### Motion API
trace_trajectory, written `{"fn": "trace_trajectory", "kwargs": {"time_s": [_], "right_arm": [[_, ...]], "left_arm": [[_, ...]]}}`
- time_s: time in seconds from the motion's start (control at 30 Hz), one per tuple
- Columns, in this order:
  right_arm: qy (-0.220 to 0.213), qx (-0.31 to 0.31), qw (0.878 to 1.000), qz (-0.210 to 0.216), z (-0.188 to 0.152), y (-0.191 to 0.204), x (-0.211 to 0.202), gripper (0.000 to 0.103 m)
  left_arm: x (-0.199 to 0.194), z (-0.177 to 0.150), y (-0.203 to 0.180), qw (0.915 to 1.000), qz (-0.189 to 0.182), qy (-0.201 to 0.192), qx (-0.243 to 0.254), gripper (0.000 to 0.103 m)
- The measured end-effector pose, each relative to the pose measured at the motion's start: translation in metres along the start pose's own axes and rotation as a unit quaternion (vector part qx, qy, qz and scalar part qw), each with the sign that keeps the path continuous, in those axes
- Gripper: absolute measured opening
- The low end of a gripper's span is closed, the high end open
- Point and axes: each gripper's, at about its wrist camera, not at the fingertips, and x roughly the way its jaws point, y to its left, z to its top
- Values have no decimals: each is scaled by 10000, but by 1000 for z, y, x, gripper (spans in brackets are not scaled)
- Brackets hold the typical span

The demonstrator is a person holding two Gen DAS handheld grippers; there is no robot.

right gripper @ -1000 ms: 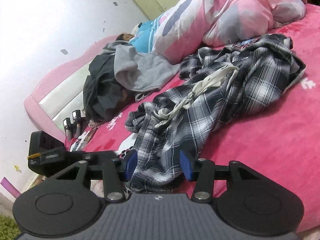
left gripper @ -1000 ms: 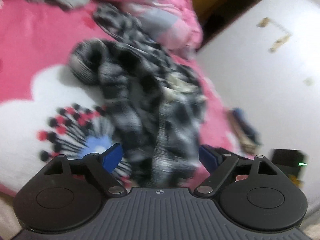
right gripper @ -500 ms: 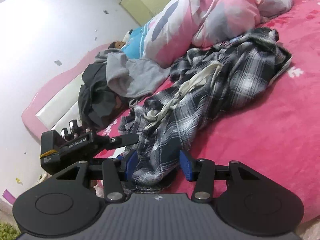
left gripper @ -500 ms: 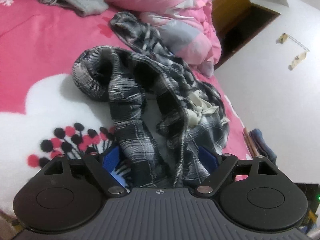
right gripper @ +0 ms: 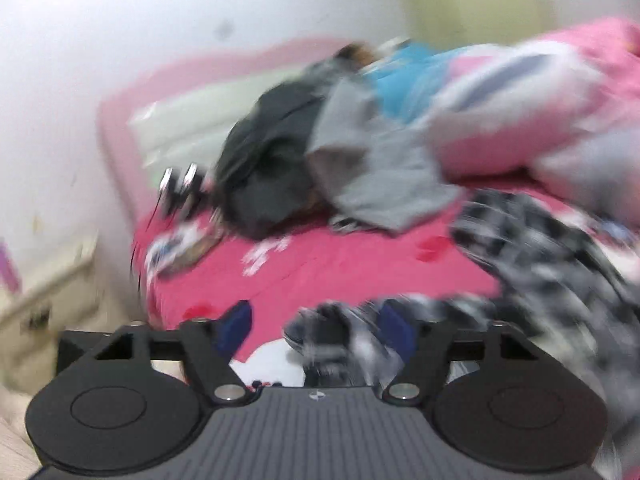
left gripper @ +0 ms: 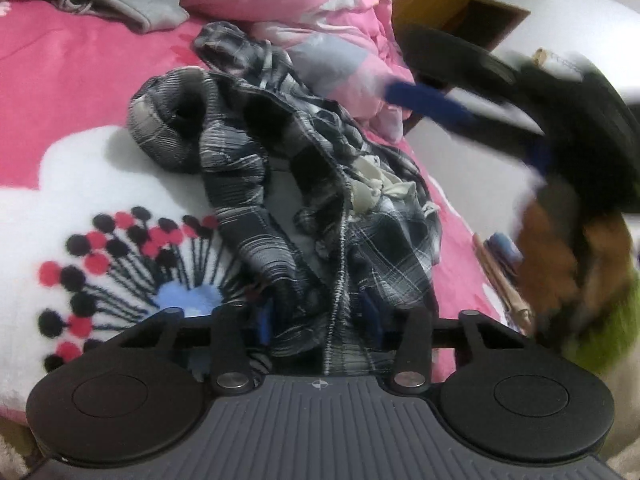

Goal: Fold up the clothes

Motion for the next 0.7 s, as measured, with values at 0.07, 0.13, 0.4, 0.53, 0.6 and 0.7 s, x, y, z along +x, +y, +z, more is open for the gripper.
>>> {"fn": "trace_trajectory", "kwargs": {"time_s": [0.07, 0.13, 0.4, 0.53, 0.6, 0.7], "right_arm": [[511, -643, 9966, 5, 15, 13, 39, 76], [1031, -1320, 9859, 12, 24, 27, 76, 77], [3075, -2016, 9296, -248, 12, 20, 155, 76], [2802, -1124, 9530, -247, 18, 4, 142, 46], [2448, -587, 9673, -295, 21, -5, 130, 37], [1898, 222, 9809, -365, 27, -19, 113, 22]], "left_arm": [[-2, -3, 1, 10000, -21, -72, 25, 37], [-3, -7, 1, 9999, -46, -110, 109, 37], [-6, -10, 2, 9995, -154, -163, 241, 37], [-4, -9, 4, 9995, -190, -220, 158, 39], [-3, -7, 5, 9995, -182, -228, 114, 39], [-4, -7, 3, 9996, -138, -228, 111, 39]]}}
